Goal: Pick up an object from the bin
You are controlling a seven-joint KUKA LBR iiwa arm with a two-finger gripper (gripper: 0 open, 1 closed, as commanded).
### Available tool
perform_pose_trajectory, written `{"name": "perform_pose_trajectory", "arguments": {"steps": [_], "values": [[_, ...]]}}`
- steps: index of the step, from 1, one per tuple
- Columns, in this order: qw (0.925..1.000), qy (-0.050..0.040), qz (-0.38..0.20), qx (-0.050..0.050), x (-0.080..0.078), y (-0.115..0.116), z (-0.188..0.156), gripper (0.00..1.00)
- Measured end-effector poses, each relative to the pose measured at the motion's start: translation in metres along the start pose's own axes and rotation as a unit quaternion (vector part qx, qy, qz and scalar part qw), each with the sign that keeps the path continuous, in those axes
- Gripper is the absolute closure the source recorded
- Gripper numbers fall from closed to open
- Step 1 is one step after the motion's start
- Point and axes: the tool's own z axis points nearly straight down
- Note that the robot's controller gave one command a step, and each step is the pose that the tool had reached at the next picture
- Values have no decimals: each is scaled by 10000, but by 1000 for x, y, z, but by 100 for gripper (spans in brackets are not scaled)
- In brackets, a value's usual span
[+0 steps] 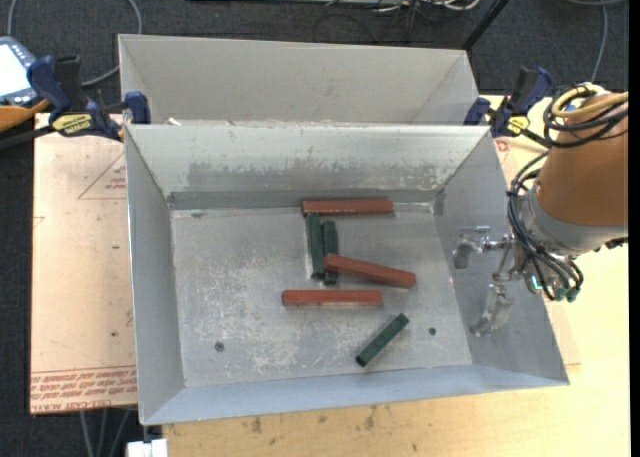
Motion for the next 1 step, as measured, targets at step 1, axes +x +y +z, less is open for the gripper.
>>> {"name": "perform_pose_trajectory", "arguments": {"steps": [1], "values": [[9998,-57,-170,3,10,25,133,0]]}}
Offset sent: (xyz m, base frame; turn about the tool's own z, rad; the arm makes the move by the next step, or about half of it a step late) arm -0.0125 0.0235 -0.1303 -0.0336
